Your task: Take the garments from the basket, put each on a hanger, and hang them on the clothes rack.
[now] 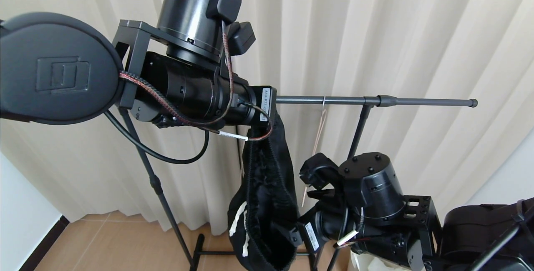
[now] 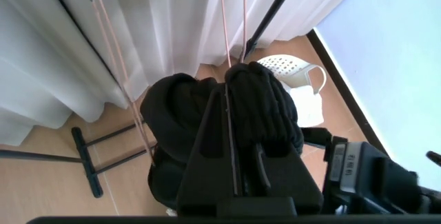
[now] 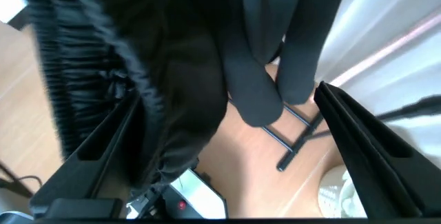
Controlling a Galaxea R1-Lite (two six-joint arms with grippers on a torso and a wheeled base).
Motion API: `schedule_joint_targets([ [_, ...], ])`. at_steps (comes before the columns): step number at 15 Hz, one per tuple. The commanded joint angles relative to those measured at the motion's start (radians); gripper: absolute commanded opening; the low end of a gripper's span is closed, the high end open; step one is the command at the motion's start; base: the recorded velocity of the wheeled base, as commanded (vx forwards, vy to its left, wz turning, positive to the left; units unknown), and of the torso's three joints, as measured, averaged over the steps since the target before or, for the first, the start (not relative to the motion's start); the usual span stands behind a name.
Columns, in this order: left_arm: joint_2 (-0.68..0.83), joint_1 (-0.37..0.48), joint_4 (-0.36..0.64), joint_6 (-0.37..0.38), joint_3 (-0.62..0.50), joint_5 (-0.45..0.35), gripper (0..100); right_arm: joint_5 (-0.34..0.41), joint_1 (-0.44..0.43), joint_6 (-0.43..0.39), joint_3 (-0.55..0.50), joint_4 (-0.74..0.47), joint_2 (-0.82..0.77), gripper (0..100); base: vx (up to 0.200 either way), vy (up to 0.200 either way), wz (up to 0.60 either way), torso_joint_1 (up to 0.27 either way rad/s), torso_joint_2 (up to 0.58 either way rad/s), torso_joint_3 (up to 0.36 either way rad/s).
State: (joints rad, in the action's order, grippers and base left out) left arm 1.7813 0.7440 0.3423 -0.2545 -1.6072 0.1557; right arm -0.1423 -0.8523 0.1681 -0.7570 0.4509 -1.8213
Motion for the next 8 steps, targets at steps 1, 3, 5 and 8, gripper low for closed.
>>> schedule_joint_targets([
  [1,-0.005,0.0,0.0,0.0,0.004,0.001,0,-0.002,0.001,0.005,0.005,0.002,-0.018,0,0.0,0.0,0.0,0.0,0.0,0.0],
  [3,-0.003,-0.002,0.0,0.0,0.004,0.001,0,-0.006,0.012,0.021,0.016,0.003,0.005,0,0.0,0.0,0.0,0.0,0.0,0.0],
  [5,-0.003,-0.002,0.0,0.0,0.012,-0.001,0,-0.008,0.05,0.021,0.03,0.003,0.06,0,0.0,0.0,0.0,0.0,0.0,0.0],
  [8,0.001,-0.006,0.004,0.001,0.043,-0.002,0,-0.005,0.154,0.016,0.038,0.003,0.132,0,0.0,0.0,0.0,0.0,0.0,0.0],
])
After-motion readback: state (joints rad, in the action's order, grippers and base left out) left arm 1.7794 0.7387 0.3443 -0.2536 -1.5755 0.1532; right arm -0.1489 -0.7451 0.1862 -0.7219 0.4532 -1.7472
